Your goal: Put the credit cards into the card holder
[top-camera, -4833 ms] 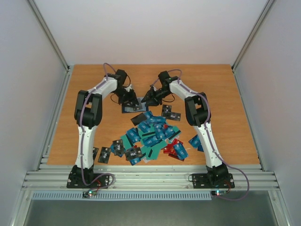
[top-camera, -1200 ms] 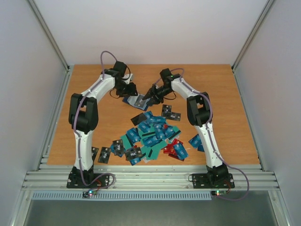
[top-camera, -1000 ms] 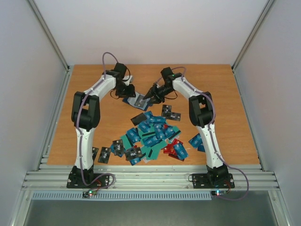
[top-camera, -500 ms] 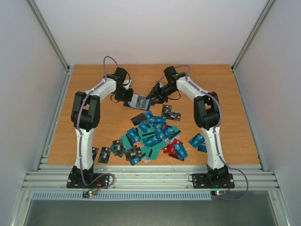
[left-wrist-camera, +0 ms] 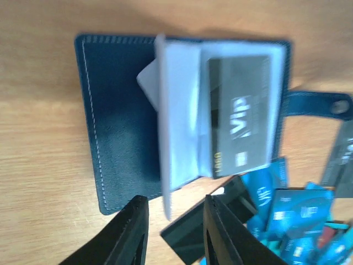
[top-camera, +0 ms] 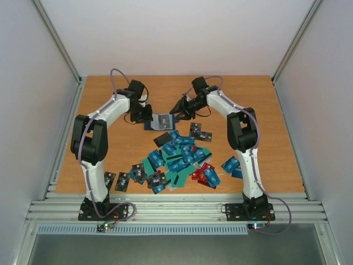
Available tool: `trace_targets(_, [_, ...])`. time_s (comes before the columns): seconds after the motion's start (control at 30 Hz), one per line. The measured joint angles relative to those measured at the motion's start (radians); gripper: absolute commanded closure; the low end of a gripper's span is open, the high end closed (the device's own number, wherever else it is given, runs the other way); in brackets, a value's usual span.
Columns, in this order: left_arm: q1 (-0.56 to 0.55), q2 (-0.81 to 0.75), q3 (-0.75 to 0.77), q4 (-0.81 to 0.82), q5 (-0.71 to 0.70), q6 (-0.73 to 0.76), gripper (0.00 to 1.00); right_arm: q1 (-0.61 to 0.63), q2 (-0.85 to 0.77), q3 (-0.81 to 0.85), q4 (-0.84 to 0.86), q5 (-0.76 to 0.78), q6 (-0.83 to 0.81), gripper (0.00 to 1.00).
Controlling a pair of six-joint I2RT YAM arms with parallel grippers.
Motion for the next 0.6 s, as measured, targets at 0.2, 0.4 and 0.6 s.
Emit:
trace_targets(0.2, [0.000, -0.055, 0.090, 0.007, 0.026, 0.024, 0.91, 0.005, 0.047, 0.056, -0.005, -0.005, -0.005, 0.60])
trace_targets(0.4, [0.000, 0.009, 0.126, 0.032, 0.121, 0.057, 0.97, 0.014, 0.141, 0.152, -0.030, -0.003, -0.008, 0.60])
trace_targets(0.6, [-0.002, 0.149, 0.153, 0.034, 0.194, 0.060, 1.00, 0.014, 0.190, 0.224, -0.064, 0.013, -0.018, 0.59])
